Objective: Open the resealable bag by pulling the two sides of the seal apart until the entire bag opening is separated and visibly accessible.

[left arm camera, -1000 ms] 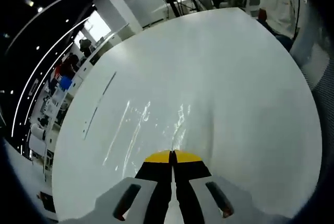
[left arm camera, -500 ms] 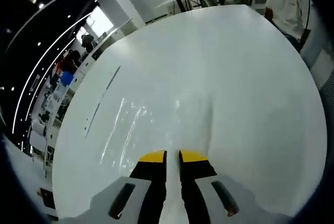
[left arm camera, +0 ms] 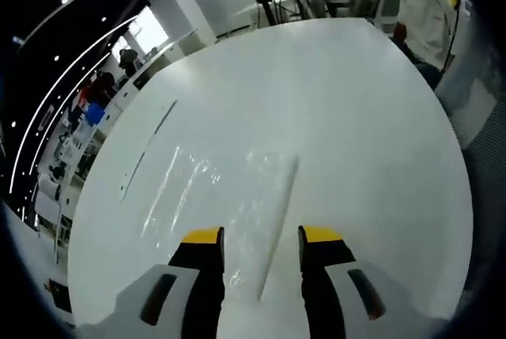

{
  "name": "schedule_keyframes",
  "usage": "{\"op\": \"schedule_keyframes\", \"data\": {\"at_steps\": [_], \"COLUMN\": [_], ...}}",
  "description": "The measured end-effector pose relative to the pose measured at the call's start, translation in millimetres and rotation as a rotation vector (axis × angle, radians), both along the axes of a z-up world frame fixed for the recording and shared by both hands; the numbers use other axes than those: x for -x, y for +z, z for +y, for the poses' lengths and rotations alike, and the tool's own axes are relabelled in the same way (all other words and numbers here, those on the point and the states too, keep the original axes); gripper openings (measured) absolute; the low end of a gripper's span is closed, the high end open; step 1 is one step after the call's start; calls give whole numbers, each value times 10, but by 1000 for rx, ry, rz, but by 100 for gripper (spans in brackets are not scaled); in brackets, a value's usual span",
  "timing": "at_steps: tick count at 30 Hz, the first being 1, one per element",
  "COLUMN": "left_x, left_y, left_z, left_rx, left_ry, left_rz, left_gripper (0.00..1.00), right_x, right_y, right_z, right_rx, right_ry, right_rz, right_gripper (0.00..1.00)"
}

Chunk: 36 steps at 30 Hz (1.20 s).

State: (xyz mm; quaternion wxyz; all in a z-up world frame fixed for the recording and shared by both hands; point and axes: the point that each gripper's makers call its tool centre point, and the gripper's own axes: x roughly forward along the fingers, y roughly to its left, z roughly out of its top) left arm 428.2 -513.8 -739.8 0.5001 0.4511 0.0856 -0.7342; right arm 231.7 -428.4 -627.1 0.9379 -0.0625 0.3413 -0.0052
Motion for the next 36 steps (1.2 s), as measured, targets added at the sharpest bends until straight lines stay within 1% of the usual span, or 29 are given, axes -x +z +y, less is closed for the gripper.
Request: {"op": "schedule_keyframes", "data": {"at_steps": [2, 4, 6, 9, 11, 14, 16, 18, 20, 21, 22, 25, 27, 29, 30, 32, 34, 36], "left_x": [15, 39, 27, 7, 2, 7, 15, 23, 46, 50, 62, 96, 142, 159, 166, 174, 213, 223], "left_y": [62, 161, 251, 375, 496, 654, 757, 878, 1002, 1026, 1092, 1206, 1329, 1439, 1470, 1569, 1630, 1662], "left_z": [60, 152, 234, 361, 445, 577, 684, 800, 902, 924, 993, 1179, 1320, 1393, 1439, 1555, 1621, 1682], "left_rx": [7, 19, 37, 46, 73, 104, 122, 153, 193, 201, 219, 241, 286, 342, 348, 376, 392, 397], "left_ry": [10, 17, 20, 35, 51, 87, 109, 153, 182, 190, 210, 254, 307, 336, 353, 410, 422, 436], "left_rz": [20, 33, 31, 29, 42, 74, 97, 134, 172, 179, 196, 222, 273, 301, 312, 328, 341, 338], "left_gripper": [40, 43, 48, 51, 54, 60, 62, 65, 70, 73, 74, 80, 84, 86, 86, 91, 98, 100], "right_x": [3, 8, 8, 4, 6, 5, 7, 11, 17, 19, 21, 24, 20, 30, 37, 51, 57, 46], "right_y": [0, -2, 4, 12, 10, 9, 17, 27, 37, 38, 40, 49, 48, 27, 14, -10, -9, 8], "right_z": [-6, -10, -7, 2, 6, -1, -14, -35, -63, -68, -75, -109, -108, -106, -110, -113, -118, -130], "right_rx": [-7, -14, -13, -9, -8, -11, -17, -24, -50, -57, -63, -59, -63, -69, -71, -77, -90, -108], "right_ry": [-7, -14, -14, -8, -6, -8, -21, -36, -65, -73, -81, -103, -111, -123, -129, -139, -152, -167], "right_rz": [-1, -3, -5, -8, -6, -7, -14, -22, -37, -40, -43, -48, -52, -47, -42, -33, -36, -57], "right_gripper": [35, 36, 36, 36, 36, 37, 39, 41, 44, 45, 47, 49, 54, 63, 67, 73, 75, 80]}}
